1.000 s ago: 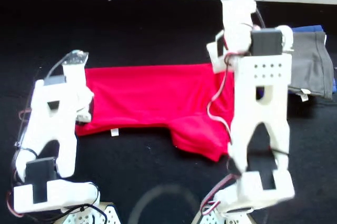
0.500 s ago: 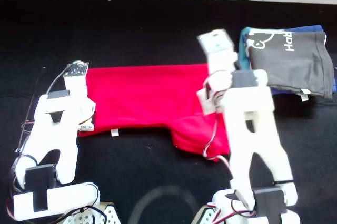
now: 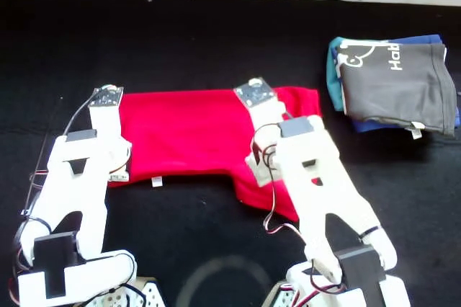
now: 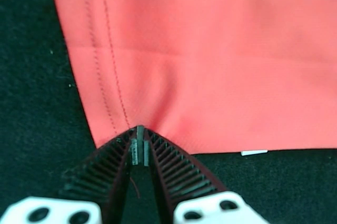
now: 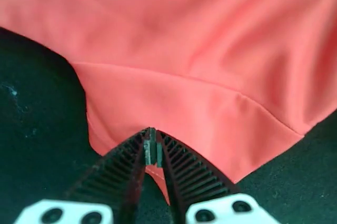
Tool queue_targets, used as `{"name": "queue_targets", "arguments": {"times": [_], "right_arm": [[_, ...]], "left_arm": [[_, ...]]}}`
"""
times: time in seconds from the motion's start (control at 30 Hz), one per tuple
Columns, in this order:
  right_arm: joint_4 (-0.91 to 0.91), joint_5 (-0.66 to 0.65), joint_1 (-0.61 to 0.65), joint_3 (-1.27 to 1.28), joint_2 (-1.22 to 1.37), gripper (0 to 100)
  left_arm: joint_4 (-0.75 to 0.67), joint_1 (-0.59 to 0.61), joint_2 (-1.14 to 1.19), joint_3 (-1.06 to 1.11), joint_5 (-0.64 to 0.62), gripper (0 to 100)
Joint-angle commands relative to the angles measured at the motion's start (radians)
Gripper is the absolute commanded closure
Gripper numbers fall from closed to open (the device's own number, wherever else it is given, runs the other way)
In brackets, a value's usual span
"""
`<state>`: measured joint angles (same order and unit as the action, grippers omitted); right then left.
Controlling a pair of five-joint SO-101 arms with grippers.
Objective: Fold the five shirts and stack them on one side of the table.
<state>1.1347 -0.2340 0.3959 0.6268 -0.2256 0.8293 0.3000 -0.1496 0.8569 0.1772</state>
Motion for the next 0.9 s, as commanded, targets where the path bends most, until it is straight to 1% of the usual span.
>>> {"name": "queue_targets", "arguments": {"times": [0.0, 0.17, 0.33, 0.67, 0.77, 0.87], "right_arm": [[-0.114, 0.002, -0.005, 0.054, 0.001, 99.1], [-0.305, 0.002, -0.010, 0.154, 0.004, 99.1], [-0.386, 0.002, -0.010, 0.209, 0.005, 99.1], [-0.377, 0.000, -0.016, 0.275, -0.007, 99.1], [-0.326, 0.002, -0.061, 0.196, -0.036, 99.1], [-0.236, 0.002, -0.090, 0.099, -0.077, 98.7]], "left_arm": [[-0.009, -0.002, 0.004, 0.007, -0.006, 99], [-0.009, -0.002, 0.004, 0.007, -0.006, 99], [-0.009, -0.002, 0.004, 0.007, -0.006, 99], [-0.009, -0.002, 0.004, 0.007, -0.006, 99], [-0.009, -0.002, 0.004, 0.008, -0.006, 99], [-0.009, -0.002, 0.004, 0.008, -0.006, 99]]}}
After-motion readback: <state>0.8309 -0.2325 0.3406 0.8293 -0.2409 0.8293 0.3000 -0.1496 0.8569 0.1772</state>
